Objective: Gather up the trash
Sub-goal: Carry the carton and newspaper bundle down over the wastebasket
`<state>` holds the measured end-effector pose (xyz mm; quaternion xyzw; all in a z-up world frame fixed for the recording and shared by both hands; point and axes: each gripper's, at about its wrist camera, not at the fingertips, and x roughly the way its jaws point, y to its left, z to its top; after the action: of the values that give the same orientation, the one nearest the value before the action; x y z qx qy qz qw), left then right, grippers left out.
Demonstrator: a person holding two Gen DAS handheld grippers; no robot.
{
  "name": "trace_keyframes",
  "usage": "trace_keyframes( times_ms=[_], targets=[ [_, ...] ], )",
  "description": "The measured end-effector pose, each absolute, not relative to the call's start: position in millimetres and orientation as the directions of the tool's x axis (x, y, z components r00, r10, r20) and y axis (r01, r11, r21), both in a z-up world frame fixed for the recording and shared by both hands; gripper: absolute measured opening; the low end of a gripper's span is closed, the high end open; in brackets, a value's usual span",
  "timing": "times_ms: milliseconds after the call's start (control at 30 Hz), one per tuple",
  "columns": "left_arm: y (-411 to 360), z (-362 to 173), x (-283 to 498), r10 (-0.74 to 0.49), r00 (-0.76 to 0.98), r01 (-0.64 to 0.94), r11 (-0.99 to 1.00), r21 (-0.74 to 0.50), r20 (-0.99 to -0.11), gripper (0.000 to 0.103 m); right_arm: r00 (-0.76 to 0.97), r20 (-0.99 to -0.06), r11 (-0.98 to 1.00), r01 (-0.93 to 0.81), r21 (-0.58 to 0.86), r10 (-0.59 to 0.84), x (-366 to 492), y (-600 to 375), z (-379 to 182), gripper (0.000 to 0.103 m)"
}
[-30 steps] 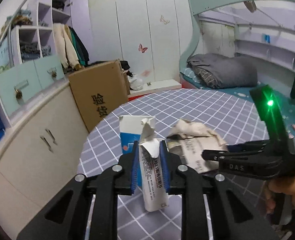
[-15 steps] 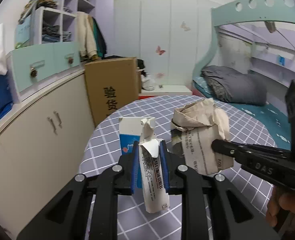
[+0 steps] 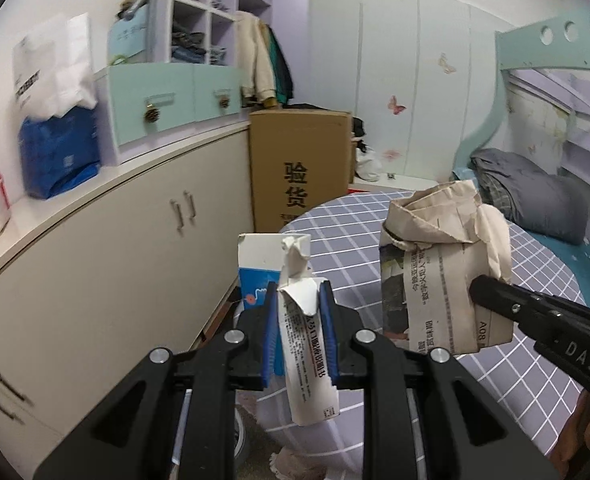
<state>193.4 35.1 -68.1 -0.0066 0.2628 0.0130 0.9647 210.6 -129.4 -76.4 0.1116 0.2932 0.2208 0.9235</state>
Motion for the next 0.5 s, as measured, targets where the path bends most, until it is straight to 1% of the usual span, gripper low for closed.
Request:
trace_keyframes(
  times_ms=[133, 267, 367, 500],
  targets=[
    [59, -69, 181, 0.069, 0.860, -0.091, 0.996, -0.020, -0.505, 0.019, 0.713, -0.488, 0.863, -0.389, 0.322, 0.504, 203, -104, -72, 0.003],
    [84, -70, 165, 0.159, 0.858, -0.181, 0.983, 0.002, -0.488, 0.019, 0.677, -0.495, 0.839, -0.452, 0.304, 0.544, 195, -67, -73, 0.003],
    [108, -72, 156, 0.189, 0.850, -0.223, 0.975, -0.011, -0.493, 0.019, 0.643, -0.503, 0.815, -0.492, 0.306, 0.578, 192, -42, -77, 0.003],
    [147, -84, 144, 0.271, 0.816, -0.312, 0.950, 0.006, -0.510, 0.019, 0.579, -0.527, 0.774, -0.553, 0.308, 0.623, 186, 1, -88, 0.003]
  ],
)
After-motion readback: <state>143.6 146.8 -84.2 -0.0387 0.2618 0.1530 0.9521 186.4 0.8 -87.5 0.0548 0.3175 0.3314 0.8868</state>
